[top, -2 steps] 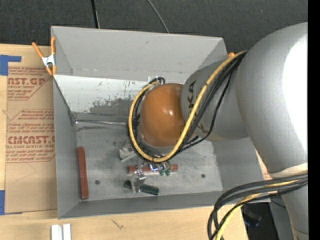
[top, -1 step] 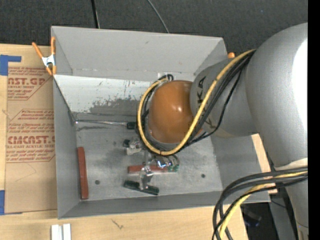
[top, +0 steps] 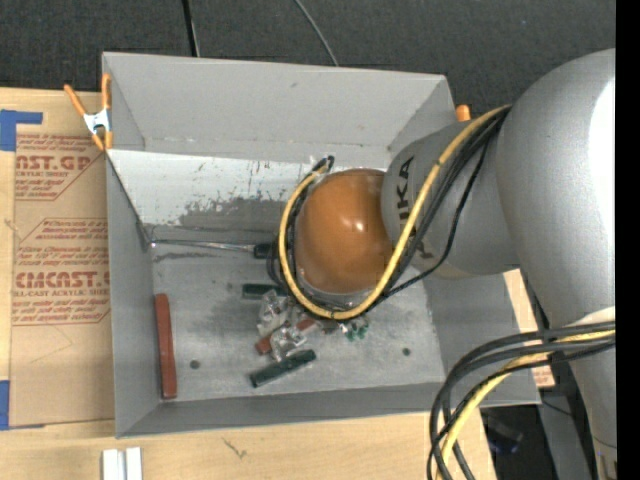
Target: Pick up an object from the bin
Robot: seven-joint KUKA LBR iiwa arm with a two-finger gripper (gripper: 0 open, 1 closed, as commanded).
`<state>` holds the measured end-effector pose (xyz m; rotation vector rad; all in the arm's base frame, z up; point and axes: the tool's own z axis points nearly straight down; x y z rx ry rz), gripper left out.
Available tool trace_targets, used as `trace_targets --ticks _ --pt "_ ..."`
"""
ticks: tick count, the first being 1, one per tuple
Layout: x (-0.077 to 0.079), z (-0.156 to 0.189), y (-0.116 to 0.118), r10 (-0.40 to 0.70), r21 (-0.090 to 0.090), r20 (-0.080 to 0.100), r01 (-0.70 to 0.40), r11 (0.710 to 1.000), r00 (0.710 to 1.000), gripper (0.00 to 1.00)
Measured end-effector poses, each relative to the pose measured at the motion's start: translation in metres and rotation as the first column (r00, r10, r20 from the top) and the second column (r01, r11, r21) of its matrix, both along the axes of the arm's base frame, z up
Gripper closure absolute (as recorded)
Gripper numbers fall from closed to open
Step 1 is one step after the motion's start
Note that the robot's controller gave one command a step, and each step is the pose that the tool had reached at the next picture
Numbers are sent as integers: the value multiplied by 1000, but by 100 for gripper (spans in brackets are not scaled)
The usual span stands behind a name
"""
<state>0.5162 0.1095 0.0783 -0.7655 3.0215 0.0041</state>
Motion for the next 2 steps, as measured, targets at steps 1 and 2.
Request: trace_targets --ticks 1,2 --pt "0 0 0 0 0 0 0 1000 1000 100" --pt "10 167 18 19 -6 -15 -19 1000 1000 100"
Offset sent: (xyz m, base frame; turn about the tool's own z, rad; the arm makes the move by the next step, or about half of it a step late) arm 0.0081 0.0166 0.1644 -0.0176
